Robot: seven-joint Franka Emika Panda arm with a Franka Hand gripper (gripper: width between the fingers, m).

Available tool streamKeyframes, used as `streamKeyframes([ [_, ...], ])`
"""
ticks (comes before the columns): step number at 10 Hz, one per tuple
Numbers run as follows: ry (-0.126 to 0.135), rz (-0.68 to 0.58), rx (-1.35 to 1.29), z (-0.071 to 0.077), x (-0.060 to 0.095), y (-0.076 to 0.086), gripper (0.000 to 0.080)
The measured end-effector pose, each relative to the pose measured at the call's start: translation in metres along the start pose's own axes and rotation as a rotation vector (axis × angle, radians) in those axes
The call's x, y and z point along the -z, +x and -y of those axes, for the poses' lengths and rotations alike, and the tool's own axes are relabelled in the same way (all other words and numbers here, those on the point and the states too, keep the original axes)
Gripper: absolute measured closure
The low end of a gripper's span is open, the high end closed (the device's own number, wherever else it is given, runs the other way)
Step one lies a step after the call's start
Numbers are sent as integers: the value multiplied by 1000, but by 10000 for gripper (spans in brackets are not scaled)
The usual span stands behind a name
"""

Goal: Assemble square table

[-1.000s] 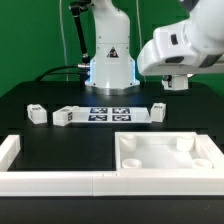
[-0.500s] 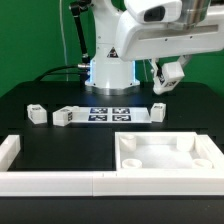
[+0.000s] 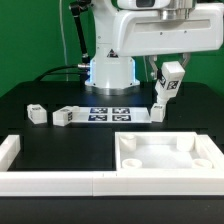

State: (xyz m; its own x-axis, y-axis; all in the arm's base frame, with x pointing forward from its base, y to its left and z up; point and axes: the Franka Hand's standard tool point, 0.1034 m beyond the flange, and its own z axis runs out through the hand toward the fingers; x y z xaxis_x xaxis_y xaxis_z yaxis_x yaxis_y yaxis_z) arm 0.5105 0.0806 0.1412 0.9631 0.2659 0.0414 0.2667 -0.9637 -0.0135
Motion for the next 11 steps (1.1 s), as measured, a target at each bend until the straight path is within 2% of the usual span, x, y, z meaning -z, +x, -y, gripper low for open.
streamKeyframes([
  [1, -23, -96, 27, -3, 0, 31, 511],
  [2, -33, -151, 47, -6, 1, 53, 511],
  [3, -44, -267, 47, -6, 4, 75, 511],
  [4, -41, -426, 24, 8, -1, 90, 511],
  [5, -47, -442, 46, 8, -8, 85, 511],
  [9, -46, -453, 38, 7, -11, 86, 511],
  [11, -45, -437, 41, 4, -30, 90, 511],
])
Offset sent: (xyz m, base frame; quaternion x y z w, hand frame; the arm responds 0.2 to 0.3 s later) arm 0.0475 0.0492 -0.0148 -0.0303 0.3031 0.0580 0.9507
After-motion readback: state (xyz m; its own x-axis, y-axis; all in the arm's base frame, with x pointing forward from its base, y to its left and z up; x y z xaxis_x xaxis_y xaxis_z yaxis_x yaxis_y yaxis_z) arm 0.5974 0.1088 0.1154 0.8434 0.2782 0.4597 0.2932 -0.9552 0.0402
